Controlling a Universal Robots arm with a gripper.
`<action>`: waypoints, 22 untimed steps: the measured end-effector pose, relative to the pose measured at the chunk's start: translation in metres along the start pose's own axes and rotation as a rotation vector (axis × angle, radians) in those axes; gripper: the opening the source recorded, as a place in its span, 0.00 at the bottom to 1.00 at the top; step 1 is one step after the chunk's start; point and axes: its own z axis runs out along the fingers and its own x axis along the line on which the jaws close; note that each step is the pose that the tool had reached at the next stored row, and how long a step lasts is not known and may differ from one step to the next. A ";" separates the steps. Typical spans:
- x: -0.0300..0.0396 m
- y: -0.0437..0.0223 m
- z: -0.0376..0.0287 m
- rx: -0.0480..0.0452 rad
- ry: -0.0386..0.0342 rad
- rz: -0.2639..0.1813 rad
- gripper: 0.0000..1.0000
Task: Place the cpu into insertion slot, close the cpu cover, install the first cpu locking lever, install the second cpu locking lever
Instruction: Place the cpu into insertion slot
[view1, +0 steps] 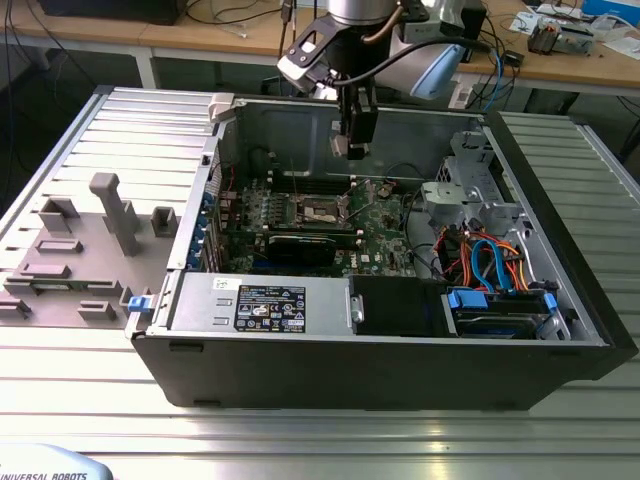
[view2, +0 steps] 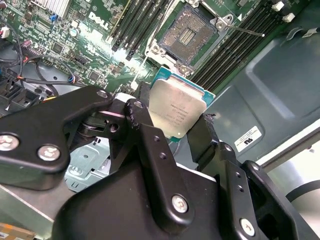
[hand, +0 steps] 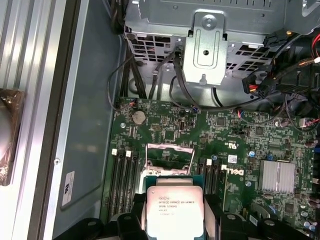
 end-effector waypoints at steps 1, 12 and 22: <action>0.0000 -0.0002 0.0002 0.0000 -0.0001 0.000 0.54; 0.0002 -0.0021 0.0017 0.0000 0.0001 0.000 0.54; 0.0004 -0.0039 0.0031 -0.0001 0.0007 0.000 0.54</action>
